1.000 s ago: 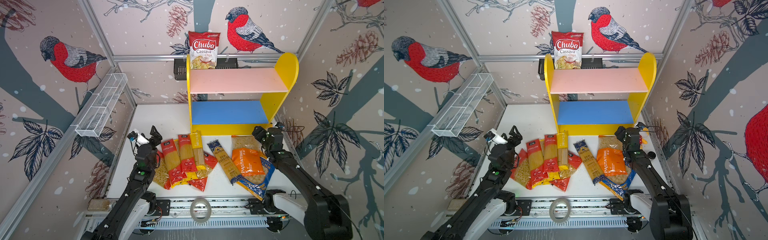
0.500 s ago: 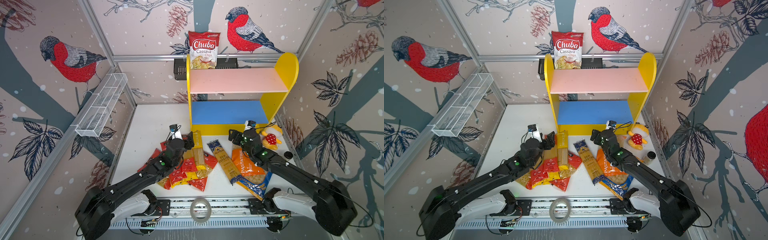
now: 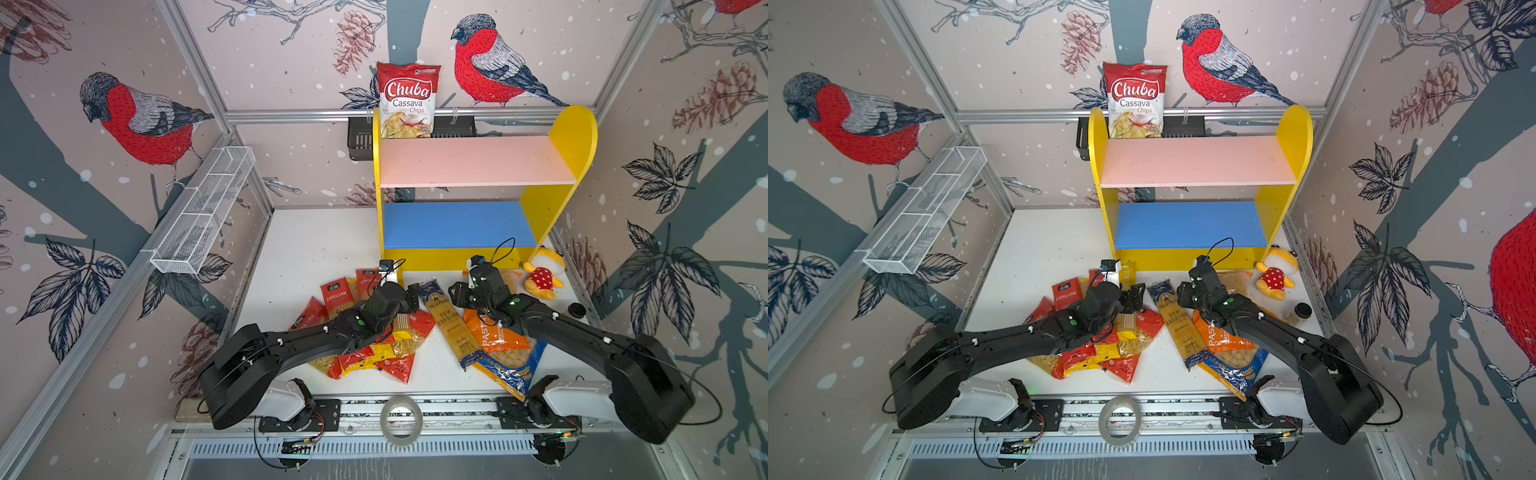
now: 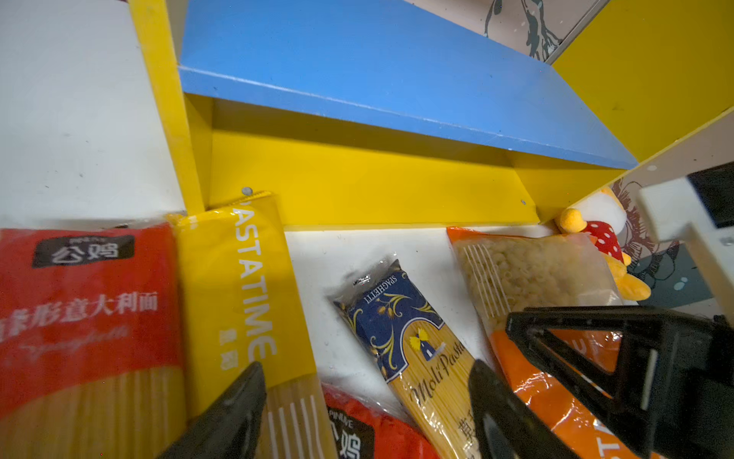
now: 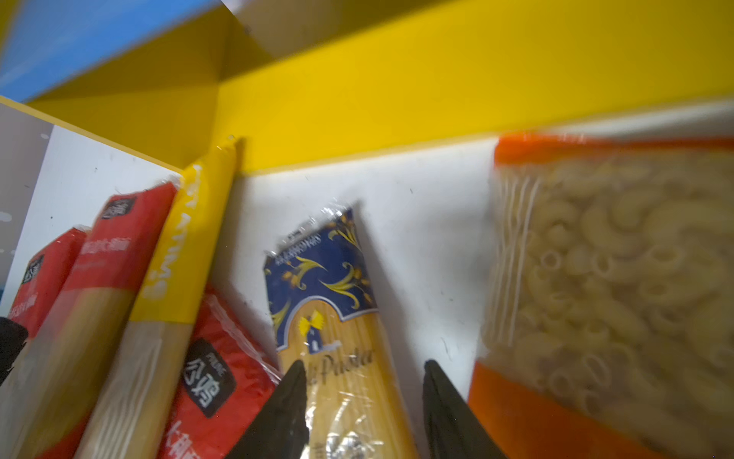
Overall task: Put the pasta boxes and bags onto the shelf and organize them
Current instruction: 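Reach both grippers toward the blue-and-gold spaghetti pack on the table, then grasp the blue-and-gold spaghetti pack with both grippers and stand it upright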
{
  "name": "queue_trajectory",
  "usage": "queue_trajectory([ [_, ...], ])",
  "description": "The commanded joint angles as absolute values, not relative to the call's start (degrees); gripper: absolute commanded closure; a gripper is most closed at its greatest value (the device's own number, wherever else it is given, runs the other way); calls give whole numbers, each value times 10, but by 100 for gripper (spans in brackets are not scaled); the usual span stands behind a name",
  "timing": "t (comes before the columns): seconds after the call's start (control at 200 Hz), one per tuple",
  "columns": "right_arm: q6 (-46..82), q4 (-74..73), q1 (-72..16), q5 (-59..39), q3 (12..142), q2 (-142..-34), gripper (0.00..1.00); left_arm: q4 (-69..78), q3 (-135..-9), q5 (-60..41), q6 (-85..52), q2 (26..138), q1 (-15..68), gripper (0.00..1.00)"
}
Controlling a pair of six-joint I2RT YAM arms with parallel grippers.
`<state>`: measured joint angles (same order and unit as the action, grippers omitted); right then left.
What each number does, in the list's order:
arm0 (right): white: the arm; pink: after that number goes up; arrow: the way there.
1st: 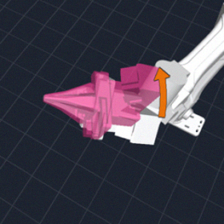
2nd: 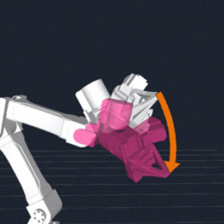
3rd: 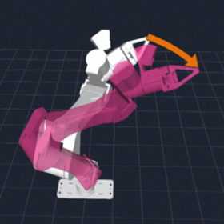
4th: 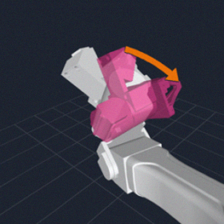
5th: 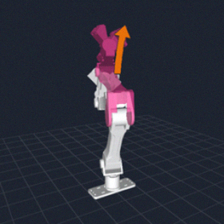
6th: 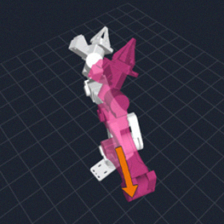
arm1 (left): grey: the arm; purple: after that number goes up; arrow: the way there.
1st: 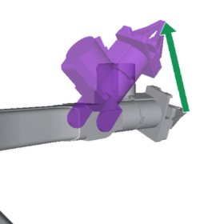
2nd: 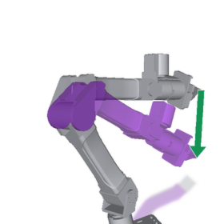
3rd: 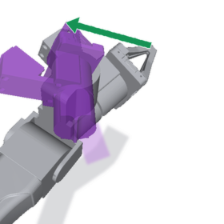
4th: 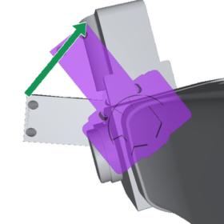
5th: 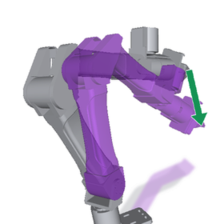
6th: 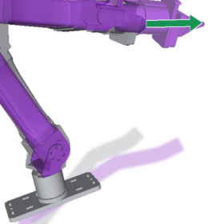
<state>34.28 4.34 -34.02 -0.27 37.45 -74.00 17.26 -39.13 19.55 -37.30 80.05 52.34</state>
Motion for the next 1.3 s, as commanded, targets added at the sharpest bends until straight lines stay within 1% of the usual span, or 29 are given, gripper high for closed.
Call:
queue_trajectory([
  [0.0,337,35,-324,-103,373,-754,52,197,-394,165,-386,811,525,21],
  [0.16,320,66,-307,-115,387,-773,50,151,-403,172,-383,809,517,21],
  [0.32,319,68,-303,-122,392,-776,47,119,-403,106,-389,795,470,22],
  [0.415,322,68,-301,-127,392,-781,46,116,-400,83,-386,787,459,22],
  [0.645,291,97,-284,-161,401,-800,44,149,-392,19,-407,780,450,24],
  [0.74,268,116,-276,-183,409,-809,43,164,-391,5,-411,783,449,24],
  [0.946,251,119,-273,-198,399,-831,43,179,-394,-17,-414,807,449,25],
  [1.046,246,111,-275,-217,390,-855,39,191,-391,-28,-418,816,449,25],
  [1.131,246,107,-297,-235,388,-884,37,200,-389,-35,-424,823,449,25],
  [1.236,254,81,-327,-262,378,-903,37,210,-385,-42,-426,830,449,25],
  [1.296,261,64,-333,-266,371,-904,44,209,-386,-38,-421,829,449,25],
])
